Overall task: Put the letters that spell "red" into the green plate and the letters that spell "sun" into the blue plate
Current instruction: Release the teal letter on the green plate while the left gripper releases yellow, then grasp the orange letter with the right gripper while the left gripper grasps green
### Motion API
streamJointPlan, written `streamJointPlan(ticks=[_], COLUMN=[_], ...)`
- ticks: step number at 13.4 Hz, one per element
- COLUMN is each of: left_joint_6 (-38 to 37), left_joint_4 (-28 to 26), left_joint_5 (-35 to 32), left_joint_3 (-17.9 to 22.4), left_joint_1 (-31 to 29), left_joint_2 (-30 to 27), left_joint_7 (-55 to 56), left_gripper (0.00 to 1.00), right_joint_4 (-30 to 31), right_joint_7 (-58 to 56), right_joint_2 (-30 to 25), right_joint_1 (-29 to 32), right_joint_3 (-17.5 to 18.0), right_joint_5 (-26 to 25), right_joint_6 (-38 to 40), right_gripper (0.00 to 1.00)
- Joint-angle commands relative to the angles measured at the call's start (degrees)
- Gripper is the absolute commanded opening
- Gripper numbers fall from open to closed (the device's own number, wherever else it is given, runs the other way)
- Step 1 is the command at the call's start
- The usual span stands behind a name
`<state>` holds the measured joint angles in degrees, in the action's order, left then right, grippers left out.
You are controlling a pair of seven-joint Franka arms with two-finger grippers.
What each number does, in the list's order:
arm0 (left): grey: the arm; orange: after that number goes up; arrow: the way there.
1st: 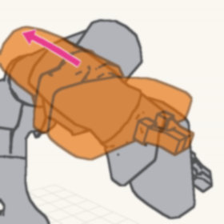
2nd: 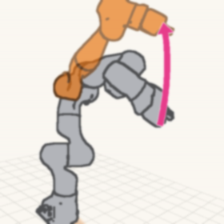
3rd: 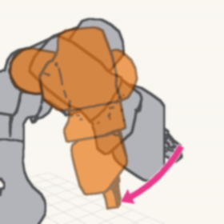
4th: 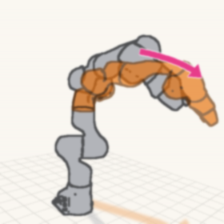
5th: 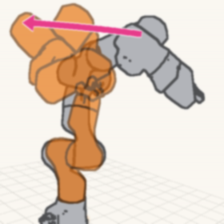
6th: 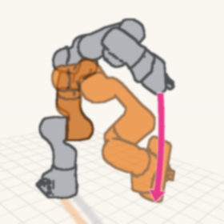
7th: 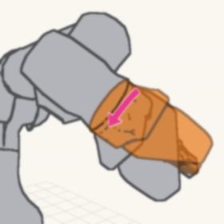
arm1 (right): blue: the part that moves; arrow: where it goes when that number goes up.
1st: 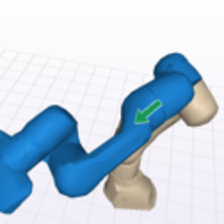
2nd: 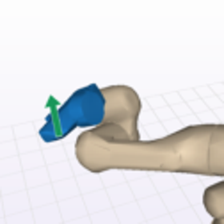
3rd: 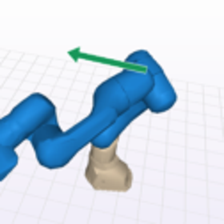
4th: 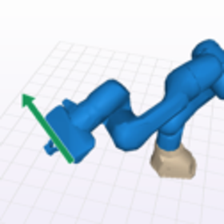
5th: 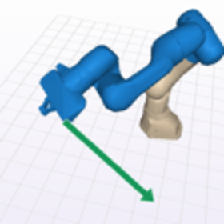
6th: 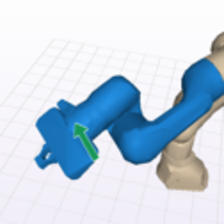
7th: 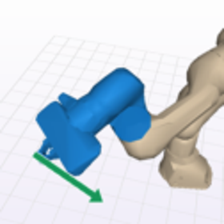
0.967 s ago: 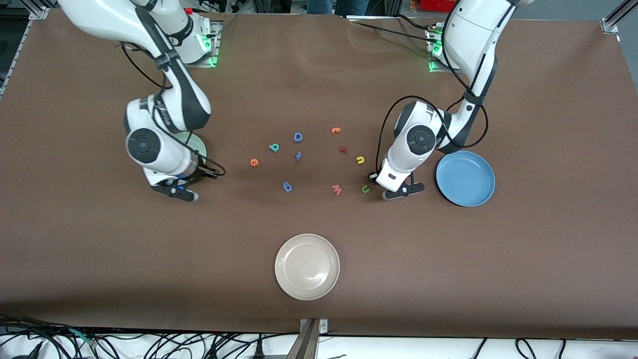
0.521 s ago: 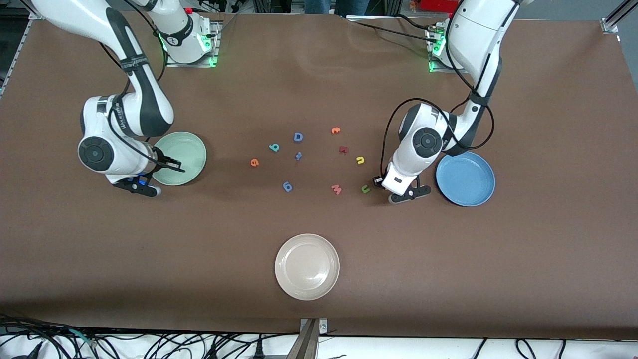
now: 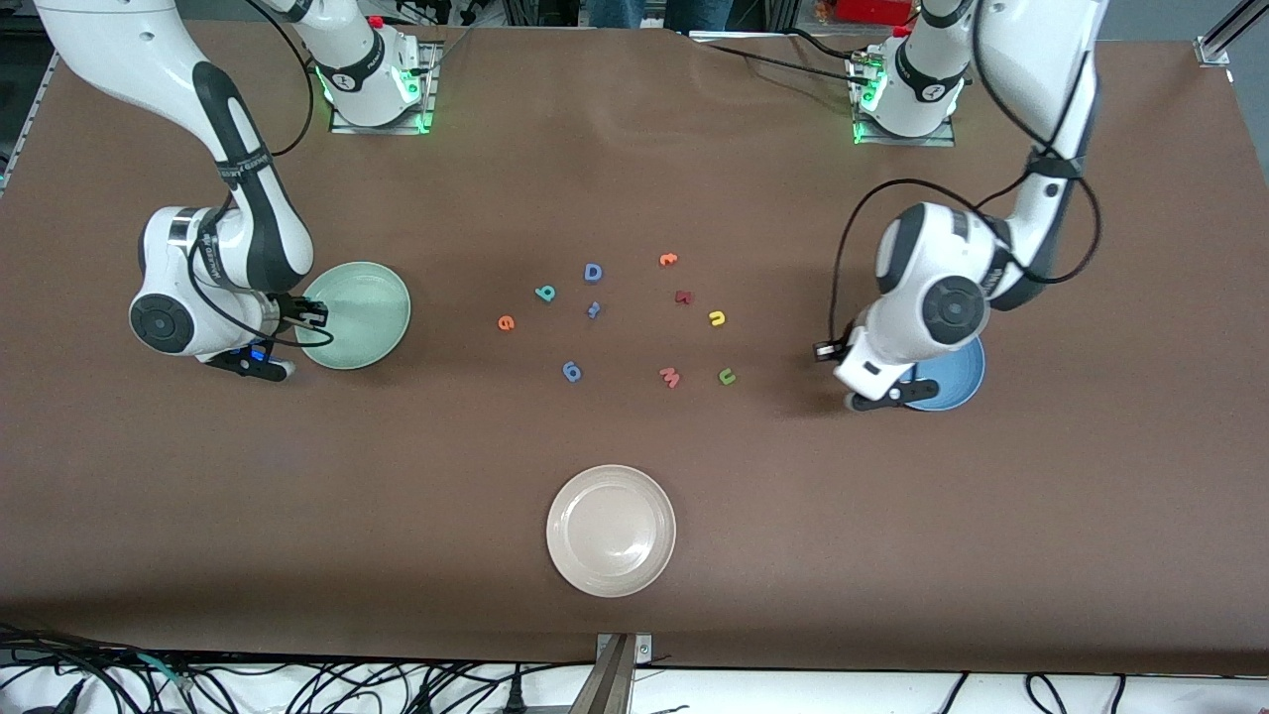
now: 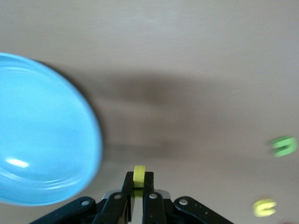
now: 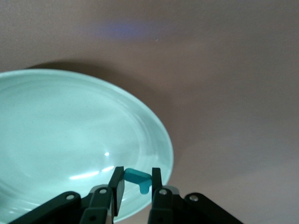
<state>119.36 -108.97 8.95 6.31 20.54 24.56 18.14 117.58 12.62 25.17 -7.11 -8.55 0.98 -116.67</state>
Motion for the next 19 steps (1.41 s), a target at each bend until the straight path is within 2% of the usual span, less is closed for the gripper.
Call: streamJointPlan(ticks=[1, 2, 3, 4, 5, 6, 7, 8, 9, 12, 14, 16, 19], left_joint_6=[-5.70, -6.07, -6.07, -6.07, -5.55, -5.11, -4.93, -5.10, -5.10, -5.10, -5.10, -4.14, 1.46], left_joint_4=[-1.07, -1.15, -1.07, -0.98, -0.89, -0.72, -0.63, -0.10, -0.10, 0.16, 1.04, 1.74, 1.92], left_joint_5=[-5.42, -6.74, -8.06, -9.03, -9.39, -9.30, -8.69, -8.69, -8.51, -8.25, -2.56, 0.79, 5.28], left_joint_3=[1.52, 1.52, 1.52, 1.43, 1.43, 1.43, 1.34, 1.34, 1.25, 1.08, 0.64, -1.72, -6.11], left_joint_1=[-3.47, -5.14, -6.64, -7.96, -8.23, -8.41, -8.50, -8.59, -8.59, -8.24, -7.45, -6.92, -4.99], left_joint_2=[-2.14, -1.97, -1.53, -1.09, -0.48, 0.22, 0.32, 0.23, 0.23, 0.32, 0.32, 0.23, 0.58], left_joint_7=[-7.83, -10.11, -12.83, -14.08, -14.18, -14.09, -14.18, -14.18, -13.92, -12.95, -11.55, -8.23, 0.81], left_gripper=[0.00, 0.00, 0.00, 0.00, 0.00, 0.15, 0.44, 0.90, 1.00, 1.00, 1.00, 1.00, 1.00], right_joint_4=[0.11, 0.19, 0.19, 0.19, 0.11, 0.02, -0.16, -0.42, -0.42, -0.51, -1.91, -2.97, -2.97], right_joint_7=[-1.80, -1.80, -1.80, -1.80, -1.80, -1.80, -1.80, -1.54, -1.19, 3.70, 12.74, 21.97, 34.98], right_joint_2=[0.58, 0.76, 1.19, 1.63, 1.72, 1.64, 1.12, 0.24, -0.90, -5.03, -5.83, -5.57, -3.74], right_joint_1=[0.07, 0.07, 0.07, 0.07, 0.07, 0.07, 0.07, 0.07, -0.01, -0.10, -0.10, -1.06, -6.67], right_joint_3=[0.29, 0.29, 0.37, 0.38, 0.29, 0.37, 0.46, 0.81, 1.77, 7.21, 11.95, 16.00, 17.69], right_joint_5=[3.93, 4.11, 4.20, 4.20, 4.20, 4.20, 4.20, 4.29, 5.25, 9.03, 9.04, 8.95, 8.86], right_joint_6=[-0.49, -0.40, -0.31, -0.31, -0.31, -0.05, 0.13, 0.30, 0.39, 0.48, 0.05, -1.97, -8.46], right_gripper=[0.08, 0.08, 0.18, 0.51, 0.68, 0.76, 0.80, 0.86, 0.87, 0.86, 0.86, 0.86, 0.86])
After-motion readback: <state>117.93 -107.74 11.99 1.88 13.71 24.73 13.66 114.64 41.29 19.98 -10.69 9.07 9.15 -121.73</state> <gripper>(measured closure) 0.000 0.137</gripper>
